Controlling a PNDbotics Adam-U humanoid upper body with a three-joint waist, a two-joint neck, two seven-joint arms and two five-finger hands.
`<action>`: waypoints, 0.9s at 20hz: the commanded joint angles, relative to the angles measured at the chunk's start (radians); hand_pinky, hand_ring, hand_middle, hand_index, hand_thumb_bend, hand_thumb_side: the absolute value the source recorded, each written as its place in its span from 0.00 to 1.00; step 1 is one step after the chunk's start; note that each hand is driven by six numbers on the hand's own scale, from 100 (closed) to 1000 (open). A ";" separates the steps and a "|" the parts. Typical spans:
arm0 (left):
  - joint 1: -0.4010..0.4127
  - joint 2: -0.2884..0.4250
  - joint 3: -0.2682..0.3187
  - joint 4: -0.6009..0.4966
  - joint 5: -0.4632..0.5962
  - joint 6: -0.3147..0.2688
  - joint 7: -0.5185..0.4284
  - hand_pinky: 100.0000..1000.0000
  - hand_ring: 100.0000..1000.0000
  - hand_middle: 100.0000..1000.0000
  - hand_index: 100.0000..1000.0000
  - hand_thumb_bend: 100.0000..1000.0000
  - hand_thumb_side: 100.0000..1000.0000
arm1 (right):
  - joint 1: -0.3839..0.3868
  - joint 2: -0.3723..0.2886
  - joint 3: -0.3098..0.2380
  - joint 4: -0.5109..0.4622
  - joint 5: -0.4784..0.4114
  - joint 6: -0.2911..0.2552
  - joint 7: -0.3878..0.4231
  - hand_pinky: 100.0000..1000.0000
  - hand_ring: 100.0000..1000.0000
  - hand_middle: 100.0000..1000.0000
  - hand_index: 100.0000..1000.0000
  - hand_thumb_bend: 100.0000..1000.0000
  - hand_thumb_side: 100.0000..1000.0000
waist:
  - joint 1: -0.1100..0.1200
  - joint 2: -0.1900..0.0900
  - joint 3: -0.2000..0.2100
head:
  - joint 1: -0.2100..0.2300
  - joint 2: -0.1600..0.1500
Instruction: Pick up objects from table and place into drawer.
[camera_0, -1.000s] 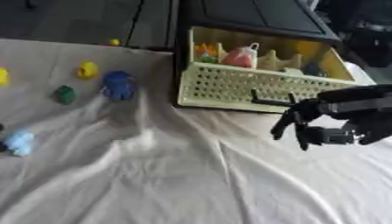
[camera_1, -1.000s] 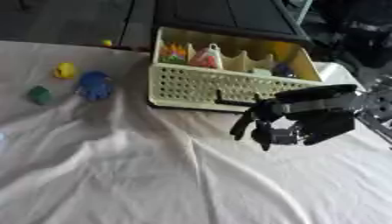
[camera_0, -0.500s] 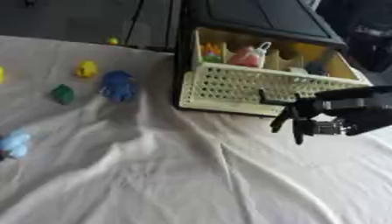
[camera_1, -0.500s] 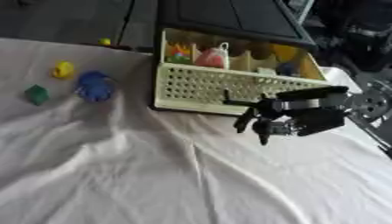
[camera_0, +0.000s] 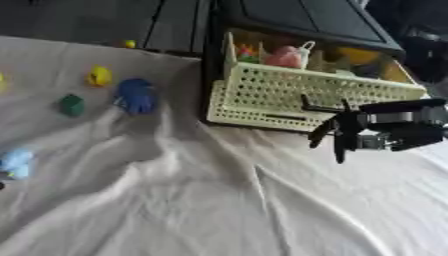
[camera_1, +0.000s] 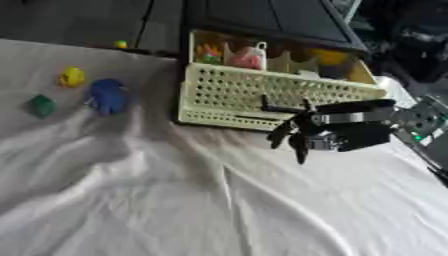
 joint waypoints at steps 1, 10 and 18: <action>-0.011 0.001 -0.005 -0.018 -0.006 0.001 -0.010 0.46 0.58 0.63 0.84 0.17 1.00 | -0.020 -0.031 -0.019 -0.007 -0.018 0.000 0.008 0.61 0.55 0.80 0.94 0.00 1.00 | 0.002 -0.016 0.002 | -0.001 -0.018; -0.007 -0.001 -0.007 -0.018 -0.008 0.008 -0.020 0.46 0.54 0.63 0.84 0.18 1.00 | -0.022 -0.051 -0.032 -0.030 -0.028 -0.003 -0.005 0.60 0.55 0.80 0.93 0.00 1.00 | -0.009 -0.009 -0.003 | 0.000 -0.021; -0.006 -0.002 -0.011 -0.018 -0.012 0.010 -0.029 0.46 0.54 0.63 0.84 0.17 1.00 | -0.006 -0.048 -0.046 0.002 -0.036 -0.016 -0.014 0.60 0.54 0.80 0.93 0.00 1.00 | -0.017 0.007 0.008 | -0.002 -0.049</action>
